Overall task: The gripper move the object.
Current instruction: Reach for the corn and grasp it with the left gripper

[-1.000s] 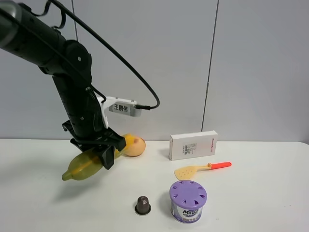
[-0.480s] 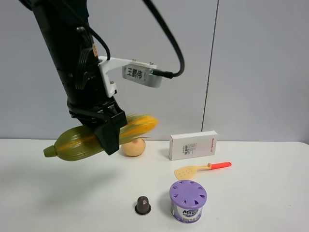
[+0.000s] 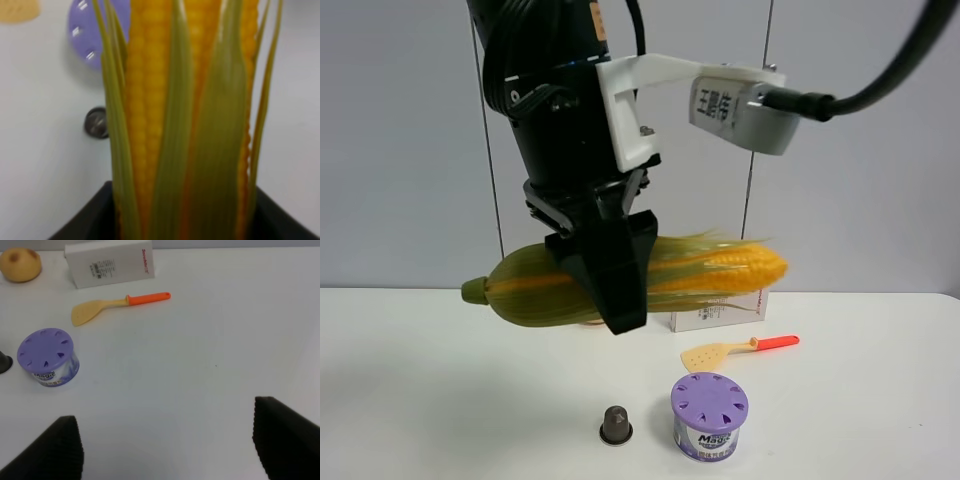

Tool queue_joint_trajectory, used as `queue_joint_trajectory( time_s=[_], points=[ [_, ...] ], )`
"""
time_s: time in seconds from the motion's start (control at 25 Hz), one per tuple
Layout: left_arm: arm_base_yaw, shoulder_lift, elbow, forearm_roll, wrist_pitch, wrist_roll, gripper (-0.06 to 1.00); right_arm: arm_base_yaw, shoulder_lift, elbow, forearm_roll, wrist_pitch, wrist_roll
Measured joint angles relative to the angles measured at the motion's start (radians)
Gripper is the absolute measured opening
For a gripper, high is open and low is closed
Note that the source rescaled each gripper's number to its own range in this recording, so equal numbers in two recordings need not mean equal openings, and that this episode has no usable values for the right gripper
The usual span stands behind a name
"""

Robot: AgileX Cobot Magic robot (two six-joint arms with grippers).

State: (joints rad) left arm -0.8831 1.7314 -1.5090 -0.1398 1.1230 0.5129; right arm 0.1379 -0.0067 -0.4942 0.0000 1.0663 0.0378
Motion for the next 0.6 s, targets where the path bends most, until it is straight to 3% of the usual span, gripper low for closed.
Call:
queue_joint_trajectory(
  time_s=[0.16, 0.32, 0.6],
  points=[
    [-0.028, 0.018, -0.001, -0.032, -0.008, 0.079, 0.00, 0.000, 0.000, 0.000, 0.000, 0.000, 0.000],
    [-0.030, 0.089, -0.048, -0.049, 0.012, 0.097, 0.00, 0.000, 0.000, 0.000, 0.000, 0.000, 0.000],
    [-0.030, 0.258, -0.321, -0.067, 0.043, 0.135, 0.00, 0.000, 0.000, 0.000, 0.000, 0.000, 0.000]
  ],
)
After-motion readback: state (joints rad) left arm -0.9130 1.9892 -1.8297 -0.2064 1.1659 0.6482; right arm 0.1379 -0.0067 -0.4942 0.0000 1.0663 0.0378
